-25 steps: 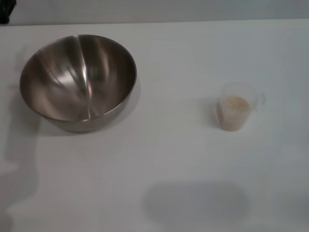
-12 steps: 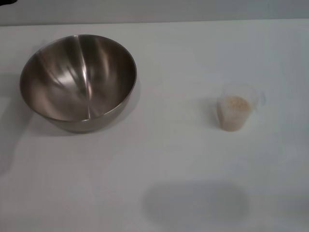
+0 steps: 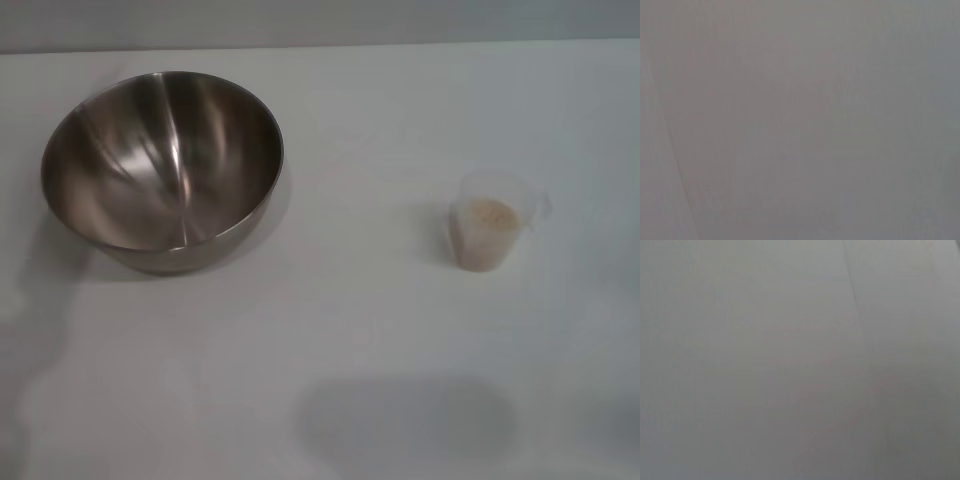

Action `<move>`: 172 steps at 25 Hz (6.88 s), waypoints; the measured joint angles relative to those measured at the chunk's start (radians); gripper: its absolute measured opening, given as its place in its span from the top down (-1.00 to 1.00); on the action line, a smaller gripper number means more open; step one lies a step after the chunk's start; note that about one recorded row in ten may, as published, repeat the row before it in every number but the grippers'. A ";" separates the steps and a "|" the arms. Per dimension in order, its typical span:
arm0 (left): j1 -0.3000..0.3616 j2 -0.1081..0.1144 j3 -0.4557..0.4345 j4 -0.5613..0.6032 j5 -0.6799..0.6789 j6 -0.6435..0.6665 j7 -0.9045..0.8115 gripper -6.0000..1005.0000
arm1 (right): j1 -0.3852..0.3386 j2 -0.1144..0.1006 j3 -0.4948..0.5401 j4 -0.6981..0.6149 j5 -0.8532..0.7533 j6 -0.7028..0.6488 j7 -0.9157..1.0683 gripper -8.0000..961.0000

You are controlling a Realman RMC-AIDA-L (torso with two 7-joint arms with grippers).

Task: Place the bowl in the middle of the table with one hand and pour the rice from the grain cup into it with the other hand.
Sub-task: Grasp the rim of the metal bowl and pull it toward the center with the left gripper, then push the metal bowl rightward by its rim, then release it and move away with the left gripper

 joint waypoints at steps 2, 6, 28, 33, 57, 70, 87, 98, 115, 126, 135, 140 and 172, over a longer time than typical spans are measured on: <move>-0.005 -0.002 0.082 0.035 0.084 0.156 0.055 -0.35 | 0.001 0.001 0.000 -0.002 0.000 0.000 0.000 -0.74; -0.074 -0.004 0.299 0.274 0.366 0.764 0.003 -0.47 | 0.003 0.000 -0.002 -0.002 0.000 0.003 0.000 -0.74; -0.067 0.065 -0.015 -0.104 0.999 -0.171 -1.337 -0.62 | 0.043 0.001 -0.029 -0.005 0.000 0.051 -0.062 -0.74; -0.169 0.016 -0.175 -0.225 0.986 -0.682 -1.264 -0.62 | 0.054 0.002 -0.038 -0.005 -0.008 0.073 -0.077 -0.74; -0.336 0.008 -0.488 0.113 0.836 -1.171 -1.027 -0.62 | 0.057 0.001 -0.048 -0.002 -0.024 0.073 -0.078 -0.74; -0.358 0.005 -0.471 0.218 0.836 -1.124 -1.001 -0.62 | 0.058 0.001 -0.051 -0.001 -0.025 0.078 -0.078 -0.74; -0.378 0.004 -0.462 0.297 0.836 -1.108 -0.989 -0.61 | 0.068 0.001 -0.051 -0.001 -0.024 0.100 -0.078 -0.74; -0.385 0.004 -0.462 0.325 0.843 -1.079 -0.989 -0.60 | 0.069 0.000 -0.052 -0.005 -0.025 0.100 -0.078 -0.74; -0.397 0.006 -0.462 0.327 0.837 -1.092 -0.954 0.46 | 0.071 -0.001 -0.052 -0.006 -0.026 0.100 -0.078 -0.74; -0.418 0.010 -0.486 0.323 0.798 -1.140 -0.954 0.86 | 0.071 -0.001 -0.066 -0.005 -0.026 0.101 -0.078 -0.74; -0.492 0.020 -0.681 0.395 0.706 -1.273 -0.878 0.89 | 0.072 -0.001 -0.081 -0.005 -0.026 0.101 -0.078 -0.74; -0.511 0.043 -0.721 0.432 0.649 -1.312 -0.849 0.90 | 0.073 -0.001 -0.082 -0.004 -0.026 0.101 -0.078 -0.74; -0.532 0.001 -0.620 0.493 0.547 -1.333 -0.819 0.89 | 0.080 -0.002 -0.092 -0.009 -0.026 0.126 -0.078 -0.74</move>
